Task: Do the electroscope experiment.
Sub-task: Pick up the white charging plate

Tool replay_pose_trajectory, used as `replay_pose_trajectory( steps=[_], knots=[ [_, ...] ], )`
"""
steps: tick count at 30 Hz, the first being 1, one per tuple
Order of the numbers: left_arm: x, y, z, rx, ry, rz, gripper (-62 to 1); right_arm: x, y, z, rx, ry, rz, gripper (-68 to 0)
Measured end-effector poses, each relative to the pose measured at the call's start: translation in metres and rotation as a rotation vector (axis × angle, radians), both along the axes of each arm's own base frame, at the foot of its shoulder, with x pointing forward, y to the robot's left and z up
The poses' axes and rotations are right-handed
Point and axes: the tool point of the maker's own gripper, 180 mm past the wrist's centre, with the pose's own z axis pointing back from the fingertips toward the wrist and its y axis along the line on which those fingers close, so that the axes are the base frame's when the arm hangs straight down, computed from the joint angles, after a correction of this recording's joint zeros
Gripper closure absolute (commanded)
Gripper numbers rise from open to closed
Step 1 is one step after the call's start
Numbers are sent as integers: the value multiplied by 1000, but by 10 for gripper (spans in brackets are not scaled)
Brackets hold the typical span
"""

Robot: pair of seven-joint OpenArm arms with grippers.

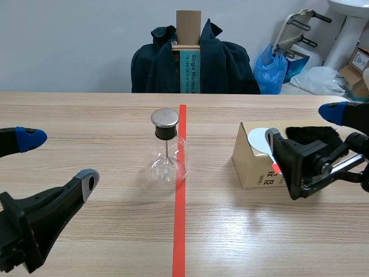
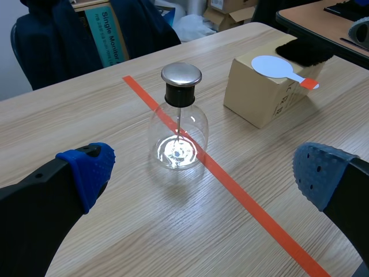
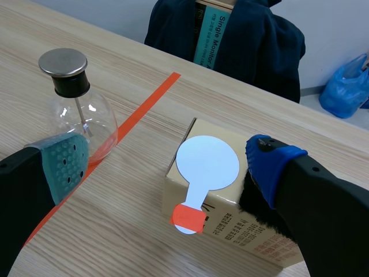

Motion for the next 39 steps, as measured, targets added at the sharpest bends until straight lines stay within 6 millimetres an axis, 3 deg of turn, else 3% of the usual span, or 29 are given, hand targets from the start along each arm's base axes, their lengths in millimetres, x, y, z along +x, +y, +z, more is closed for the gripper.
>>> replay_pose_trajectory(
  steps=[11,19,28,34,39],
  knots=[
    [0,0,0,0,0,0,-623,0,0,-1,4,9,-3,-679],
    [0,0,0,0,0,0,-623,-2,-3,-17,-81,67,-3,-679],
    [0,0,0,0,0,0,-623,0,-7,-13,-134,30,-1,-679],
    [0,0,-2,8,10,-1,-623,6,-19,8,-321,-100,4,-679],
    [-1,0,-5,20,21,-2,-623,5,0,42,-658,-311,101,-679]
  ],
)
